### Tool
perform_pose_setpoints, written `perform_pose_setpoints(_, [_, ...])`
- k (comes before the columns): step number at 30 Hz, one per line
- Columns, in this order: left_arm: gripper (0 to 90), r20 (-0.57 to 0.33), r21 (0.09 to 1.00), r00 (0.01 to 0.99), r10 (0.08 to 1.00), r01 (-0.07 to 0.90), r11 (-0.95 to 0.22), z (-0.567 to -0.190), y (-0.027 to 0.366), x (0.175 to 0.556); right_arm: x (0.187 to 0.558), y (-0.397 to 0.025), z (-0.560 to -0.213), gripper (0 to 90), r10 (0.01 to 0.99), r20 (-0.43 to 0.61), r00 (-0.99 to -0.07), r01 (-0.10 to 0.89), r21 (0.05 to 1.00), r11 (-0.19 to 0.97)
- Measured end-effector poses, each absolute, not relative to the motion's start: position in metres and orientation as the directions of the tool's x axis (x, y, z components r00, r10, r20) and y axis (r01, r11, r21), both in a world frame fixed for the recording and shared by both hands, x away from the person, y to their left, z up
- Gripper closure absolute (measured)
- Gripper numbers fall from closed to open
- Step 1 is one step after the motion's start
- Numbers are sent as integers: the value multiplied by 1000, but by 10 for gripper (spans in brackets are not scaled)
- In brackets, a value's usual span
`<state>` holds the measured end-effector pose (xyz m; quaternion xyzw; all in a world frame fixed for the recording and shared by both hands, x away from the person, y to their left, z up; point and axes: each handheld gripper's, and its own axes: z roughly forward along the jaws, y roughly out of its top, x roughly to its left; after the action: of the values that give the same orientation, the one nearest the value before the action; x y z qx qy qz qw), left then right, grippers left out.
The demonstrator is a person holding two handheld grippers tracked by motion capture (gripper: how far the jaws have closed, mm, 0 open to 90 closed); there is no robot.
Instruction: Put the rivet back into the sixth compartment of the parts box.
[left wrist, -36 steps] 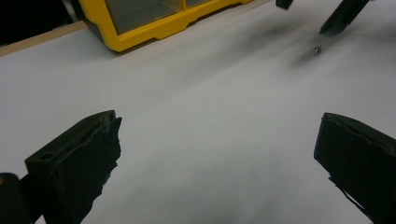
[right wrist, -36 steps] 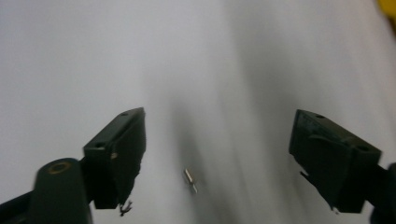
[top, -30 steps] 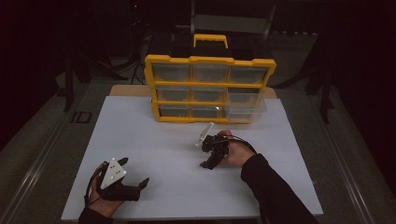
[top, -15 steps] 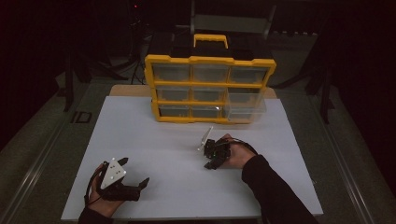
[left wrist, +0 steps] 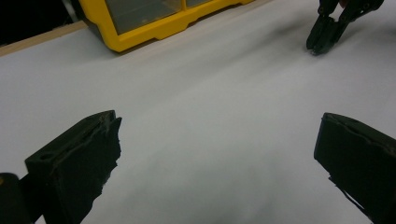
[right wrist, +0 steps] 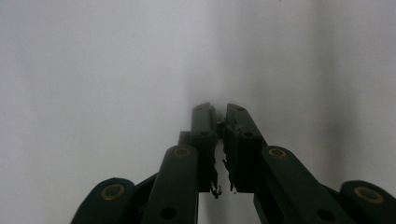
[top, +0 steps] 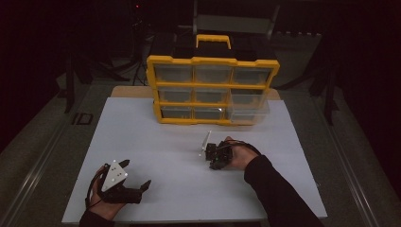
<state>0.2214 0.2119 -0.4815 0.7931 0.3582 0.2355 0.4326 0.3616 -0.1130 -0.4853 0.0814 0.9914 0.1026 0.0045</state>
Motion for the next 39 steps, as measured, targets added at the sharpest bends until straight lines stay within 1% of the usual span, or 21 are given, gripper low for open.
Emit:
perform_pose_setpoints(2, [10, 64, 855, 633, 772, 364, -369, -482, 212, 221, 362, -113, -484, 823, 158, 4, -988, 155, 210, 965])
perform_pose_setpoints(3, [10, 64, 855, 633, 772, 364, -369, -482, 212, 221, 363, -114, -481, 823, 165, 4, -986, 162, 224, 961])
perform_pose_setpoints(6, [10, 65, 854, 633, 771, 365, -372, -482, 211, 221, 365, -115, -475, 823, 178, -7, -984, 171, 228, 959])
perform_pose_setpoints(10, [10, 65, 854, 633, 771, 365, -371, -482, 211, 222, 369, -114, -461, 823, 182, -28, -983, 169, 251, 953])
perform_pose_setpoints(11, [10, 65, 854, 633, 772, 364, -371, -482, 211, 221, 368, -114, -456, 822, 200, -26, -980, 187, 247, 951])
perform_pose_setpoints(14, [10, 64, 855, 632, 772, 364, -369, -482, 212, 221, 372, -113, -444, 823, 184, -52, -981, 163, 275, 947])
perform_pose_setpoints(16, [10, 64, 855, 632, 772, 364, -369, -482, 212, 221, 372, -113, -440, 823, 188, -54, -981, 166, 278, 946])
perform_pose_setpoints(17, [10, 63, 855, 633, 771, 364, -369, -482, 211, 221, 373, -111, -431, 822, 198, -64, -978, 173, 284, 943])
perform_pose_setpoints(21, [10, 64, 854, 633, 771, 364, -370, -482, 211, 221, 375, -109, -423, 822, 189, -81, -979, 158, 295, 942])
perform_pose_setpoints(27, [10, 64, 854, 634, 771, 364, -371, -481, 212, 221, 382, -102, -400, 822, 194, -103, -976, 151, 325, 933])
perform_pose_setpoints(39, [10, 63, 855, 633, 771, 364, -370, -482, 212, 221, 398, -96, -367, 822, 243, -126, -962, 186, 352, 917])
